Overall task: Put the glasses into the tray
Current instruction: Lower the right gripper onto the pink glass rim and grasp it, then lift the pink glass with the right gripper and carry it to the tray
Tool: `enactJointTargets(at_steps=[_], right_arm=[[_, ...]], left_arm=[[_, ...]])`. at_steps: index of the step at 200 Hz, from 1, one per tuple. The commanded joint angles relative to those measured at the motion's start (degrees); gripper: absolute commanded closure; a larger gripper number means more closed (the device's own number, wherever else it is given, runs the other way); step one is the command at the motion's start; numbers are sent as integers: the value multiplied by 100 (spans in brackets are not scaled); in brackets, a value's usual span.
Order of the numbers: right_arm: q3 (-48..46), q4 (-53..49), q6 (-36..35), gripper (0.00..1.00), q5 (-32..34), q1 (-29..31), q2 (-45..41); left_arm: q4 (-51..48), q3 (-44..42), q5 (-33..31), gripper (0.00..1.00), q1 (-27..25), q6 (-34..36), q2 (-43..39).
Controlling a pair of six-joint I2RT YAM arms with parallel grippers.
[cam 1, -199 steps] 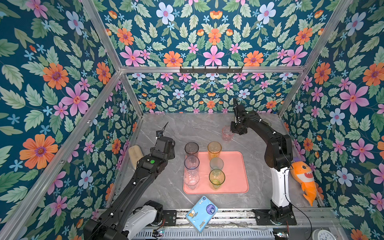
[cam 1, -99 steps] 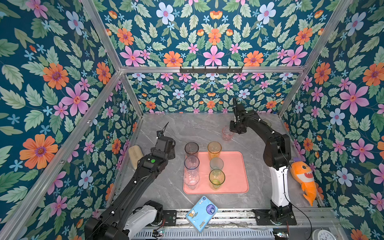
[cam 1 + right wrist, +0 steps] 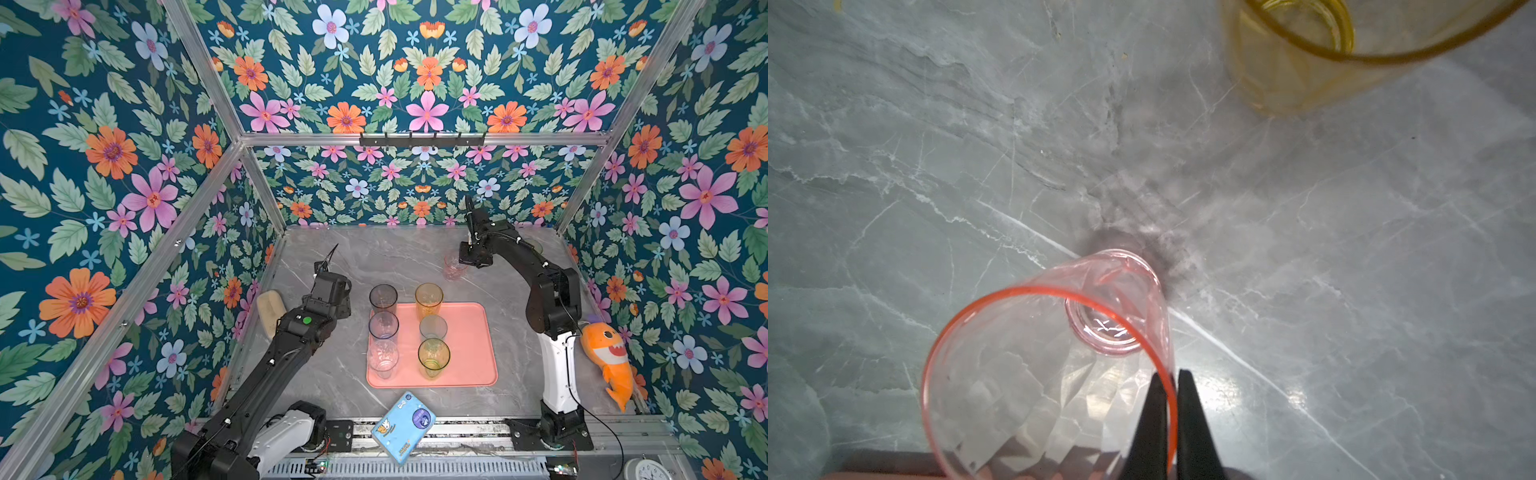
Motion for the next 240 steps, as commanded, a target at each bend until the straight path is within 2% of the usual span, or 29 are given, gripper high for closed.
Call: enactJointTargets(at_steps=[1,175,240], right_arm=[[-77,-118,-51,99,17,1,-97],[-1182,-692,-229,100,651,559,-1714],[-2054,-547,-77,100,747,817,-2280]], left_arm=[[65,50,17,27,8,33,-1],[83,63,73,27,40,18,1],[83,59,76,27,48,20,-19]])
